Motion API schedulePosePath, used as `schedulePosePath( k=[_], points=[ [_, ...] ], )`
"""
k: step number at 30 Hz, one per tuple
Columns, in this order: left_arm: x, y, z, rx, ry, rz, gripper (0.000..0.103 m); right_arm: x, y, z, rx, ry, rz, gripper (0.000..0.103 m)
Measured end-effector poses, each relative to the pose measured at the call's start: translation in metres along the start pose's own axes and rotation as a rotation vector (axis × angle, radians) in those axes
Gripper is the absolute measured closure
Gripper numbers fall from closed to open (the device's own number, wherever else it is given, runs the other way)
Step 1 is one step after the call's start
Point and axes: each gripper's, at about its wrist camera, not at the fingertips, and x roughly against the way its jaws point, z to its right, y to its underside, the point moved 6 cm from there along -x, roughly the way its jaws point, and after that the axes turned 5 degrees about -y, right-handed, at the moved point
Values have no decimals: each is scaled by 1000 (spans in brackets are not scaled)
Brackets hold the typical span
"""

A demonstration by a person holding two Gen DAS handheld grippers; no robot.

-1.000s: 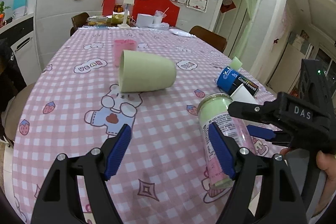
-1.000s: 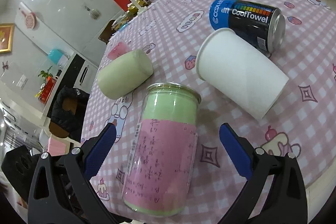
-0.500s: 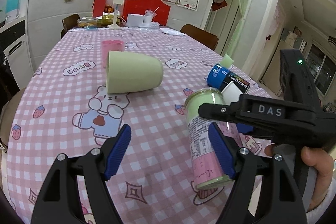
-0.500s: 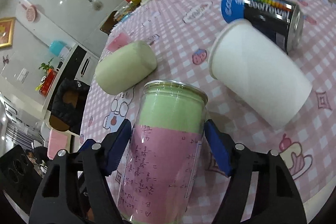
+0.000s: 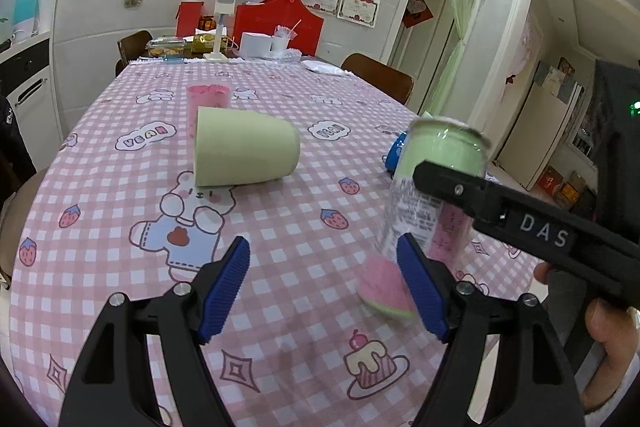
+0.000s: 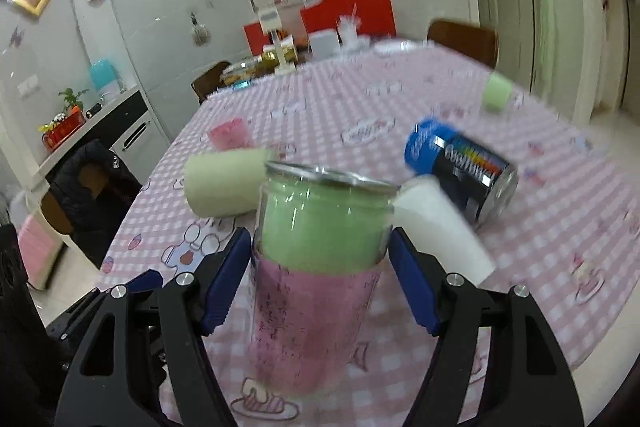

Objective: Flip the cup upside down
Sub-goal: 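Rotate the held pink can green lid up and set it on the table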

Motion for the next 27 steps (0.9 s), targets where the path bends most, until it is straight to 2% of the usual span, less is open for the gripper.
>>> schedulePosePath(
  k=[3,9,15,21,23,25,27],
  points=[
    [0,0,1,-4,2,2,28,0,-2,-2,65,53,41,36],
    [-3,2,3,-7,-5,-3,28,-9,0,-1,84,49,37,37],
    [-6,6,4,-15,-11,-14,28,-2,9,-7,132,66,54,37],
    [-1,8,5,-25,-11,-12,28,2,12,-9,109,45,53,36],
    [3,8,8,-31,-3,-6,28,1,14,-9,77,6,34,35],
    [7,9,10,-36,2,-1,28,0,17,-9,51,-29,7,33],
    [11,9,14,-46,7,4,28,2,18,-9,39,-43,2,26]
  ],
)
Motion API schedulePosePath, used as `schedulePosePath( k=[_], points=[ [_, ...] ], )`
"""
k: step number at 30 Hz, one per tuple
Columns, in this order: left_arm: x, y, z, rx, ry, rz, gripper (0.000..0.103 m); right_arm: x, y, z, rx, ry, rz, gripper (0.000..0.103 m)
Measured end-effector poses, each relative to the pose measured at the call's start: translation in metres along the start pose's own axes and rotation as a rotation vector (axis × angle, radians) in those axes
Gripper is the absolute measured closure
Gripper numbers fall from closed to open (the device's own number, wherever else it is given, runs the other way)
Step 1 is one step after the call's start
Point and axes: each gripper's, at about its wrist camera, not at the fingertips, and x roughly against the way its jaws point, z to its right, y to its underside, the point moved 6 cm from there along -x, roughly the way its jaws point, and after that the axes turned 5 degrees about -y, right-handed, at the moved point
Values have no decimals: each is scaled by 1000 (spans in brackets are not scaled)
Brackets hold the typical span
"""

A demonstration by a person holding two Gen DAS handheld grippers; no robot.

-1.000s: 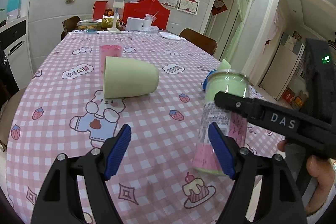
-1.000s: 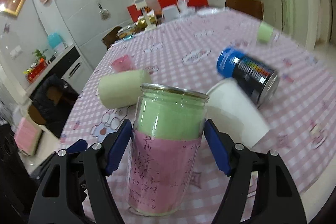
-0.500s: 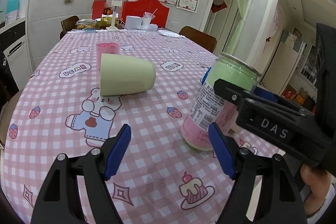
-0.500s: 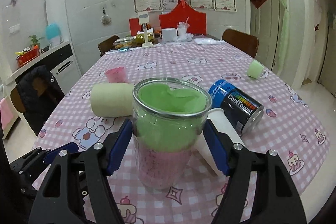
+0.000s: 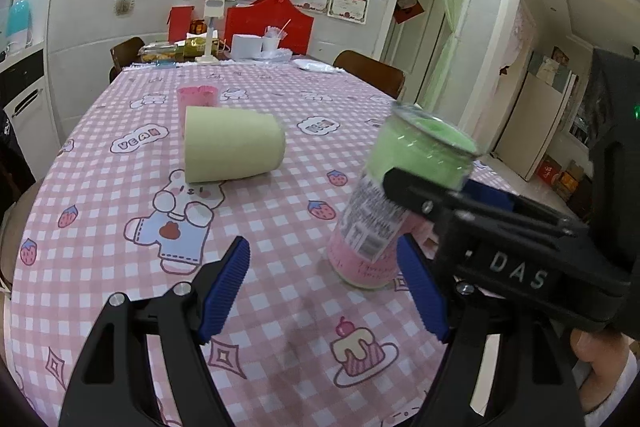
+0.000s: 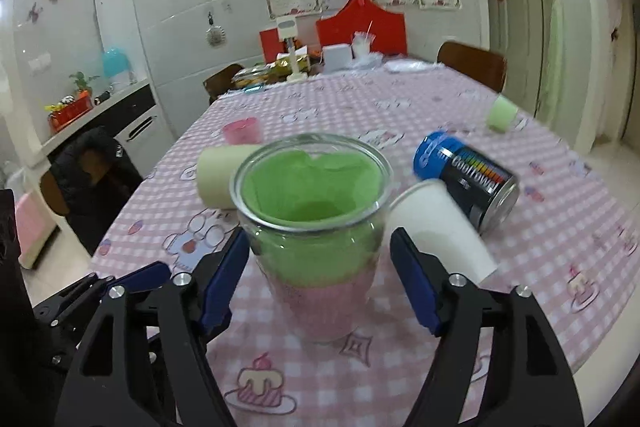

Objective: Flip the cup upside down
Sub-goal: 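Rotate the held pink can green lid up and set it on the table, then open the right gripper and pull it back from the standing can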

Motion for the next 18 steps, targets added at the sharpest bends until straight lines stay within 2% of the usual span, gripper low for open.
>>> schedulePosePath(
  k=[10,18],
  points=[
    [19,4,17,-49,20,21,28,39,3,6,-50,-36,58,19],
    [43,-4,39,-89,33,90,28,95,8,17,30,102,183,16]
  ],
)
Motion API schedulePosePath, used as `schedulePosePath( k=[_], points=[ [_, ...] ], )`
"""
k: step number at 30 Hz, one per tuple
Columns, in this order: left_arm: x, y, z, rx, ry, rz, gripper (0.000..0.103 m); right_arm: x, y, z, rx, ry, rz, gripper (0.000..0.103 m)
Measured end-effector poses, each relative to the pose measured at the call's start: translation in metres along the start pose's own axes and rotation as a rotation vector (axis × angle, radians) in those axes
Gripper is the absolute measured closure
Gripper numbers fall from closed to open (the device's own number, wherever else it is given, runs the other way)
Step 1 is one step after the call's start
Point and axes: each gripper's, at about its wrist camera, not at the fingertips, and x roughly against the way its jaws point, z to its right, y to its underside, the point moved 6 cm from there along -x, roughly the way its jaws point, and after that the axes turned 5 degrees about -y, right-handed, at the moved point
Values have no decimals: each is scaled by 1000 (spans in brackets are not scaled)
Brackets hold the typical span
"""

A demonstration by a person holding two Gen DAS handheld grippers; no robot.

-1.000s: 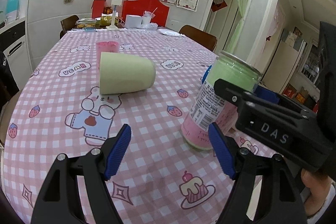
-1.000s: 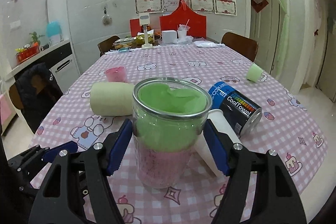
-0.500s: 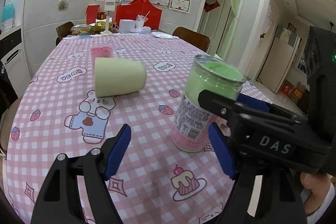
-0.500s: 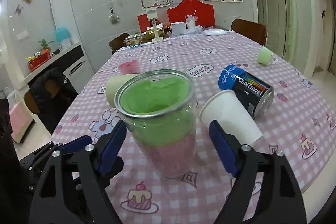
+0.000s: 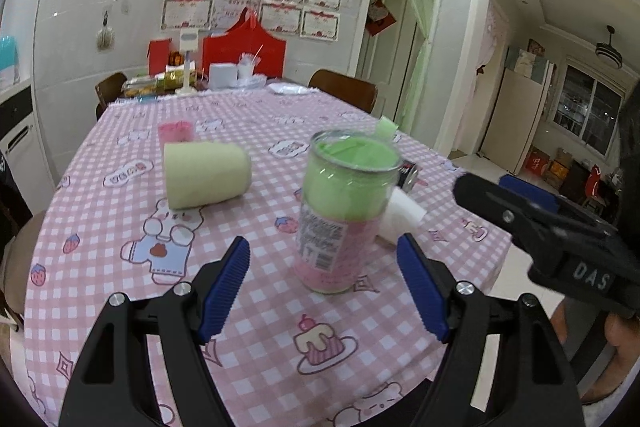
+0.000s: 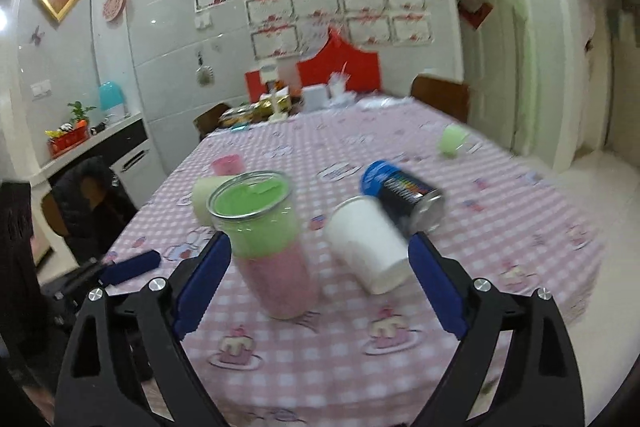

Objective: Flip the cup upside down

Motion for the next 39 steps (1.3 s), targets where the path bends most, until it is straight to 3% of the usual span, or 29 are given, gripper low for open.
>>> schedulePosePath(
  k=[5,14,22,39],
  points=[
    [16,-9,16,-32,13,56,28,32,-4,8,54,86,99,8],
    [44,-24,42,-74,-12,190,25,58,-9,23,86,154,203,8],
    [58,-32,55,-92,-52,275,25,70,-9,28,100,172,249,8],
    [61,-35,69,-130,-122,332,25,76,-5,39,89,192,268,8]
  ],
)
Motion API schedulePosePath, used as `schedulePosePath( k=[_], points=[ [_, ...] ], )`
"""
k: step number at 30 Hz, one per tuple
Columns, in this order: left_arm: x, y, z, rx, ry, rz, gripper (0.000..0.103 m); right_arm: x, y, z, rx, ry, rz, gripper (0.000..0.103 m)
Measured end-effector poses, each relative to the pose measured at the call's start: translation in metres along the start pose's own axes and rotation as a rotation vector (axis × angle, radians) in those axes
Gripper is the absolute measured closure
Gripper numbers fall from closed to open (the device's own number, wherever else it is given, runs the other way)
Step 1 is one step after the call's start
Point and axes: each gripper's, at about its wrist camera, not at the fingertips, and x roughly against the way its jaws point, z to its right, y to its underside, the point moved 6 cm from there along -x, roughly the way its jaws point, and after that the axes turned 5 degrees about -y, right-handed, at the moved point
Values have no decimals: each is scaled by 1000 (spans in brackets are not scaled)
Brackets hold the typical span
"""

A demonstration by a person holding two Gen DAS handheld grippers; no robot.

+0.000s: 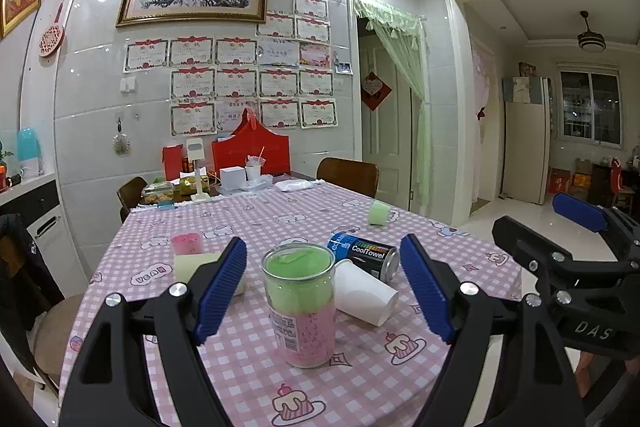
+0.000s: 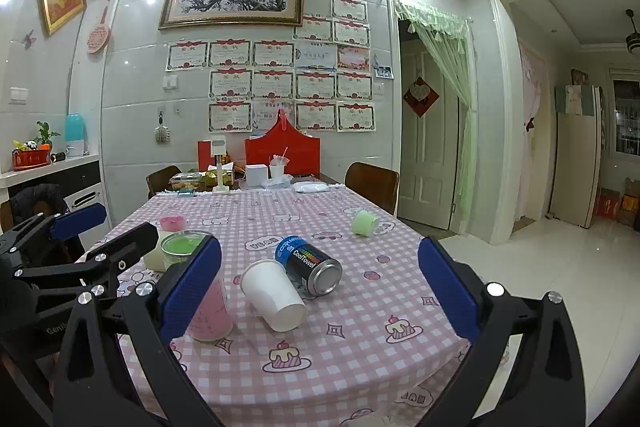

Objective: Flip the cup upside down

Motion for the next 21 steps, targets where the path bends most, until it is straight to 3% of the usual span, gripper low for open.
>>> schedulePosePath(
  k=[21],
  points=[
    [2,1,2,-11,-22,20,25,0,1,4,-4,0,0,8]
  ],
)
